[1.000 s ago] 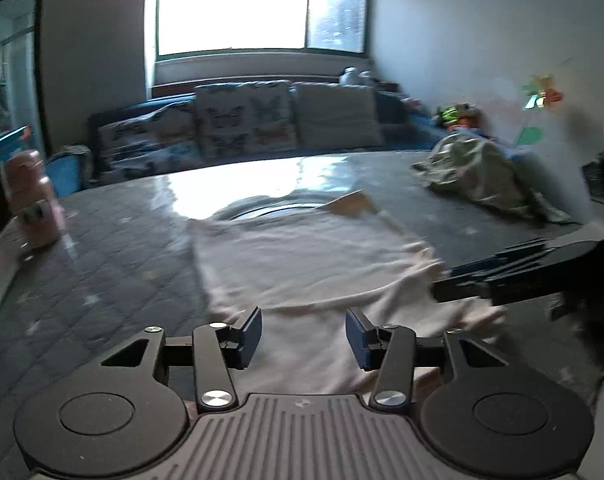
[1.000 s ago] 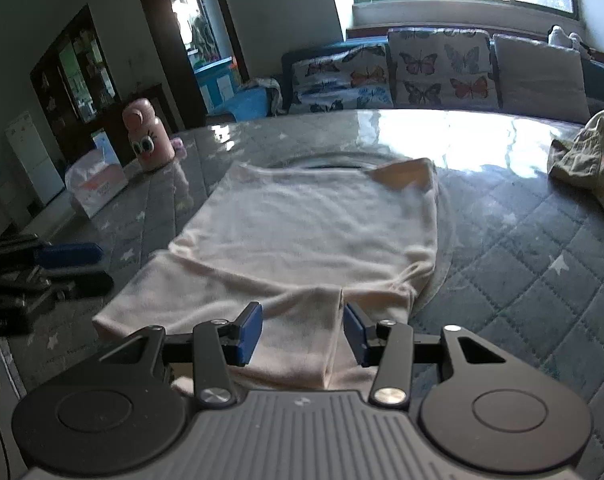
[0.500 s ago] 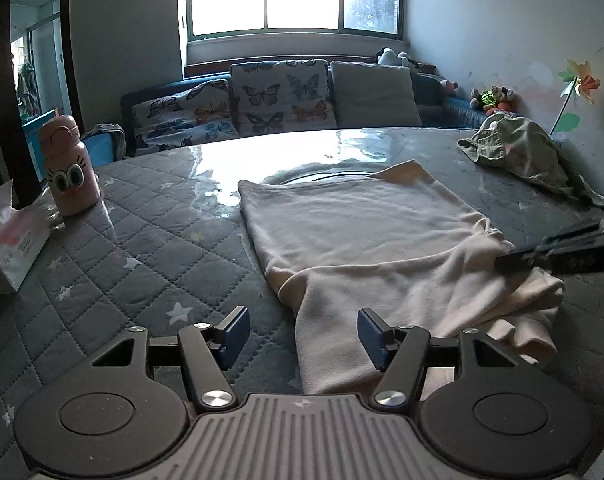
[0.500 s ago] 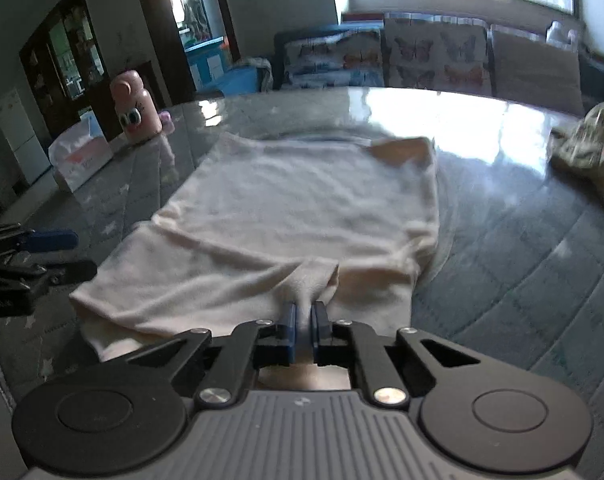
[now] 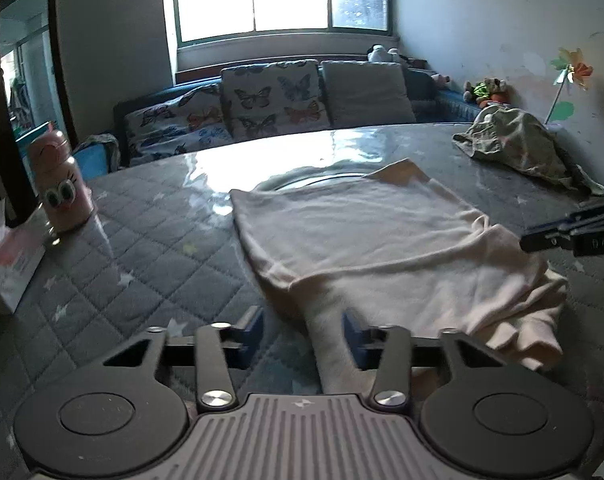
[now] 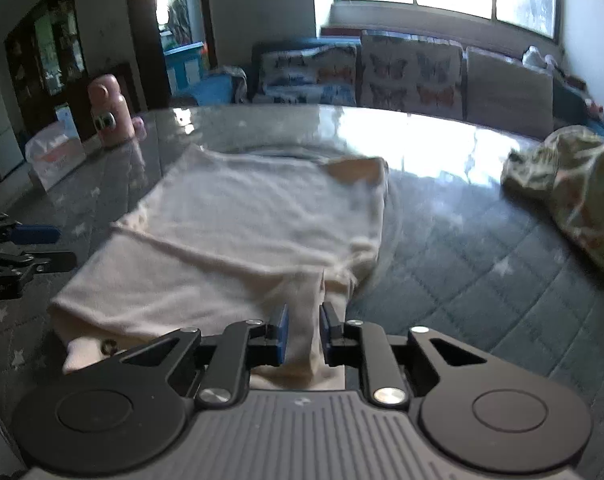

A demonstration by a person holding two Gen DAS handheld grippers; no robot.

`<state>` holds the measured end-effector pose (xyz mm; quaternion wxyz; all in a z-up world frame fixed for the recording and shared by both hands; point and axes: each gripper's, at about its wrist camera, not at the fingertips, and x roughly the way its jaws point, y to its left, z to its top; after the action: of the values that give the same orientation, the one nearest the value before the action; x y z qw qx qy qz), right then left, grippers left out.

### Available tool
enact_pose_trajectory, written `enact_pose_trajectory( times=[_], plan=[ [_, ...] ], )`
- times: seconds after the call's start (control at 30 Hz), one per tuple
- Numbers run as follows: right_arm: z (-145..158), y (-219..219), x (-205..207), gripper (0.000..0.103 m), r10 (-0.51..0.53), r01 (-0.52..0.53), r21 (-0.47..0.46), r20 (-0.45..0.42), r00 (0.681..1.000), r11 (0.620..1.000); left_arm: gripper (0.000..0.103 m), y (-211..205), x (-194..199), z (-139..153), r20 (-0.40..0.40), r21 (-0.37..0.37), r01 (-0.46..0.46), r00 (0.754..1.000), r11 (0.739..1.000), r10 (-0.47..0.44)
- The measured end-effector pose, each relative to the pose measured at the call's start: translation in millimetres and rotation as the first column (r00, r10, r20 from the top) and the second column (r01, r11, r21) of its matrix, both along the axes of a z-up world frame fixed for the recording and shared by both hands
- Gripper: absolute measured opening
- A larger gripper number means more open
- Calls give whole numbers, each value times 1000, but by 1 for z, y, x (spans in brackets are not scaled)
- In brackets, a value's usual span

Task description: Fold clothes

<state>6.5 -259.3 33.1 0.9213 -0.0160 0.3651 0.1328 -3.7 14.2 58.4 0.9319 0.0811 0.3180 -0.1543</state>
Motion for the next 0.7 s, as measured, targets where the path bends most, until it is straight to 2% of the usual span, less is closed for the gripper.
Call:
enact_pose_trajectory(
  times=[0.17, 0.27, 0.43, 0.53, 0.7],
  plan=[
    [3, 11, 12, 16, 57, -58, 19, 31, 998, 998, 25, -19, 12, 4, 8, -5, 65, 998, 998, -65],
    [-8, 18, 24, 16, 76, -76, 21, 4, 997, 997, 24, -31, 21, -2, -5, -3, 109, 994, 994, -110],
    [-25, 6, 36, 14, 46, -44, 34, -56, 997, 998, 23, -33, 40, -27, -65, 51, 95, 994, 994, -91],
    [-23, -2, 31, 12, 43, -41, 38, -62, 997, 998, 23, -27, 37, -25, -62, 33, 101, 993, 994, -99],
    [-15, 0, 16, 18, 86, -84, 28, -55, 995, 996, 25, -28, 34, -16, -22, 41, 98, 995, 994, -97]
  ],
)
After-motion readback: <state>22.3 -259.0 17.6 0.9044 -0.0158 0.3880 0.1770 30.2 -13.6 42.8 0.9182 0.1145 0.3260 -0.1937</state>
